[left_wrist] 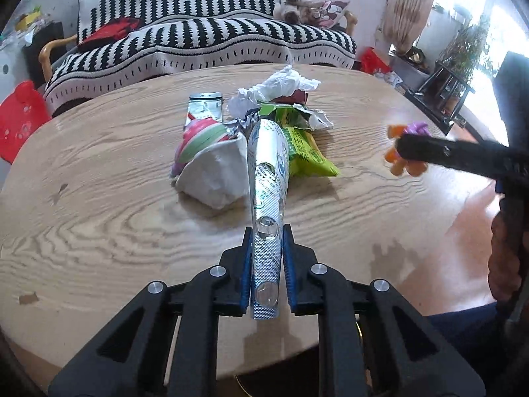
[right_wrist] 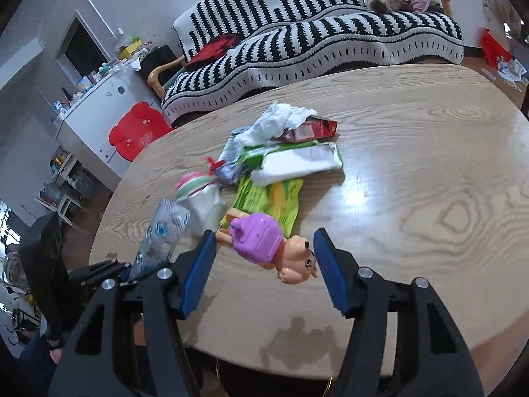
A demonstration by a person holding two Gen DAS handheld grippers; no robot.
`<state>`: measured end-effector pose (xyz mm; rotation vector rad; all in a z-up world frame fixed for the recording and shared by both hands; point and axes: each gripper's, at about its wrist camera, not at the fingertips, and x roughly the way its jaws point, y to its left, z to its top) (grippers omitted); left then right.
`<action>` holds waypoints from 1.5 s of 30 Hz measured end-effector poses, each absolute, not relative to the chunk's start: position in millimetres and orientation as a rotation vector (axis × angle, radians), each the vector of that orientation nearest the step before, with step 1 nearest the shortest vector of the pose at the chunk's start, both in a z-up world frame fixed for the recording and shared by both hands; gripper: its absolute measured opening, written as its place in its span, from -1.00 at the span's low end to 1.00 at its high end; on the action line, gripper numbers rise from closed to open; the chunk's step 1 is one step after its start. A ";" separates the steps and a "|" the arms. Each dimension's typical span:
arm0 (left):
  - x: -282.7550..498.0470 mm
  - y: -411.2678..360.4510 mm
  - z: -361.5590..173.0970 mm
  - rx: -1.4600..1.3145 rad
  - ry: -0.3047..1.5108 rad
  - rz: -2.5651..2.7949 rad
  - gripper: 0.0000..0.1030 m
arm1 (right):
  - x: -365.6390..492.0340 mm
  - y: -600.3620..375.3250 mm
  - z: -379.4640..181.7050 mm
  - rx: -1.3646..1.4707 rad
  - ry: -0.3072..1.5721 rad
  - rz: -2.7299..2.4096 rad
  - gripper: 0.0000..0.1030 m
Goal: Collect trash
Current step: 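Carry blister strip and doll over the bin and open both tools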
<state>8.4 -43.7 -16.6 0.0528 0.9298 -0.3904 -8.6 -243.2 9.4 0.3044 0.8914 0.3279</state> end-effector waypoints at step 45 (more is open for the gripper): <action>-111.9 -43.2 -96.8 0.166 1.224 -0.551 -0.66 | -144.7 -188.0 -82.5 0.209 1.203 0.363 0.19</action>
